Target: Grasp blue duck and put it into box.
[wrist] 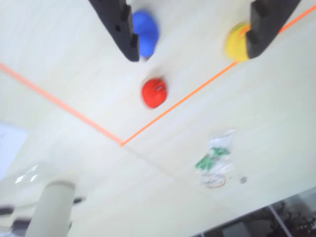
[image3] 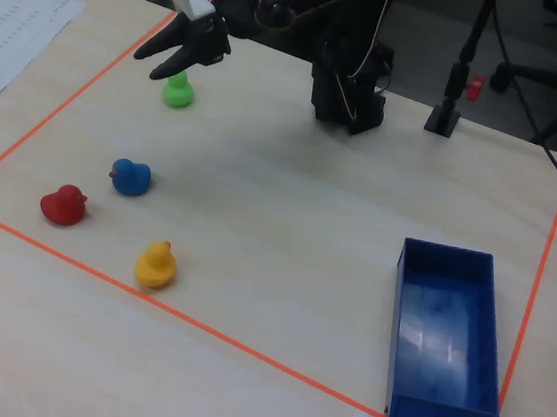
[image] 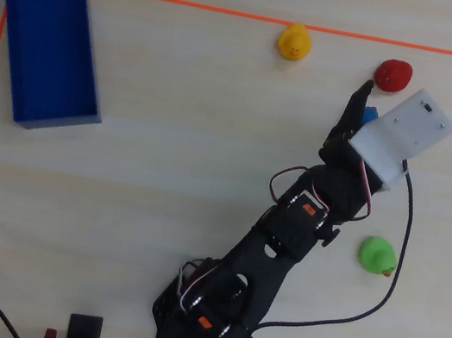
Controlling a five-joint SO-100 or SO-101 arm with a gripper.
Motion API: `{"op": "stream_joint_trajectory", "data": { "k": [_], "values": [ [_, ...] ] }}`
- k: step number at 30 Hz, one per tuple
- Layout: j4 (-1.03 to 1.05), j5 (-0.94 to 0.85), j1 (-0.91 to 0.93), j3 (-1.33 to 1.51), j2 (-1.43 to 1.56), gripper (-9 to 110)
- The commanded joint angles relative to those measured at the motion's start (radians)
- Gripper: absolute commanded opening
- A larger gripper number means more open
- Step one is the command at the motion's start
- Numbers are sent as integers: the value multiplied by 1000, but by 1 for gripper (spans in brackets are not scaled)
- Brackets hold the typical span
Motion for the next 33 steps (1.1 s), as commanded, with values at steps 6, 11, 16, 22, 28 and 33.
{"op": "stream_joint_trajectory", "data": {
  "k": [6, 11, 16, 22, 28, 33],
  "values": [
    [-561, -78, 55, 193, -172, 34],
    [-609, -81, 67, 206, -255, 36],
    [-663, -87, 58, 190, -360, 36],
    [-698, -98, 43, 161, -480, 36],
    [-698, -100, 52, 67, -597, 36],
    [-686, -97, 61, 3, -646, 36]
  ]
}}
